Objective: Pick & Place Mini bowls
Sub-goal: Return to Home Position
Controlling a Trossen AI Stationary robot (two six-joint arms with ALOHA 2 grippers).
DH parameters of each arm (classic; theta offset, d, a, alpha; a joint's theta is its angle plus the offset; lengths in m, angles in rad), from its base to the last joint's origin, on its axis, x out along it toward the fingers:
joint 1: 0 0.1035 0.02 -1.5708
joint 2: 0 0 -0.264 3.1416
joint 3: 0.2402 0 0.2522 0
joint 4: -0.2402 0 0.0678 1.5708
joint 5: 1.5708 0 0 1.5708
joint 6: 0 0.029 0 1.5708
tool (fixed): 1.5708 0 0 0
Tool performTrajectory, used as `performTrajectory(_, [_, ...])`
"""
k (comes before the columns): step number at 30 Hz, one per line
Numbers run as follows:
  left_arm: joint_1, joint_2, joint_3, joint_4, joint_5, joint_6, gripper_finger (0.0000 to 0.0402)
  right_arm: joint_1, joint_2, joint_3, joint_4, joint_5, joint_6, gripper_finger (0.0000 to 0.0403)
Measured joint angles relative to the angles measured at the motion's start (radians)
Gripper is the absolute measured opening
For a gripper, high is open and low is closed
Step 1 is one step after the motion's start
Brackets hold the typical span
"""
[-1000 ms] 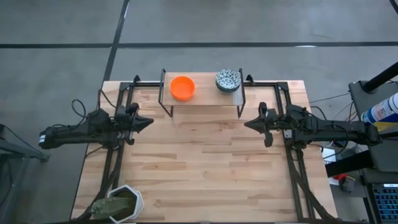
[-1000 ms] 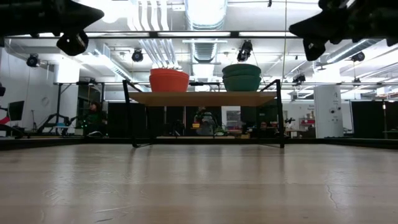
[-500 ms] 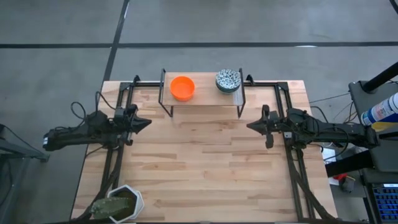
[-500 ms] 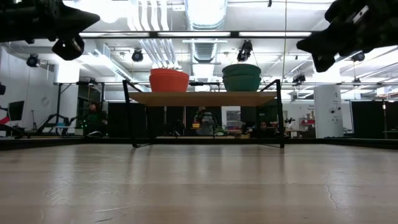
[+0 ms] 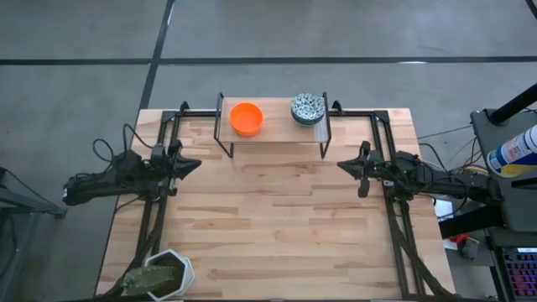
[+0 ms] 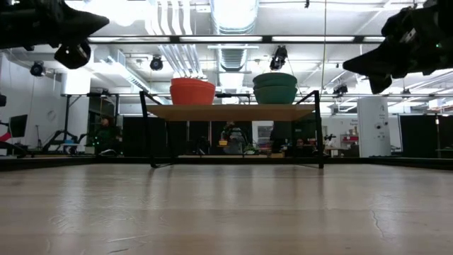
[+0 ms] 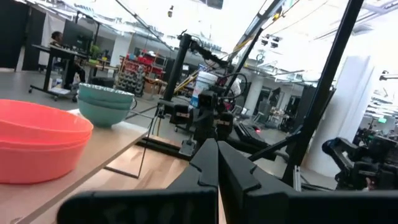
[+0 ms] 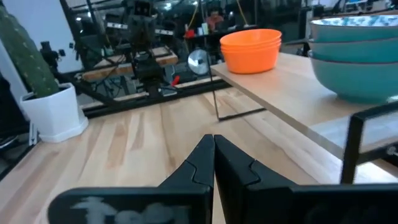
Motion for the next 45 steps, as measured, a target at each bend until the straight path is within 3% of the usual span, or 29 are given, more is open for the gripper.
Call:
performTrajectory(13, [0.0,-0.038,-0.136,0.102,-0.042,-0.009,0.0,0.0,-0.161,-0.082,-0.073,0.028,0.014,0.0009])
performTrajectory(25, [0.0,-0.039,-0.177,0.118,-0.107,0.034,0.0,0.0,-0.158,-0.083,-0.074,0.026,0.018,0.0009])
performTrajectory(45, [0.0,-0.039,-0.179,0.104,-0.105,-0.023,0.0,0.0,-0.157,-0.083,-0.073,0.026,0.018,0.0009])
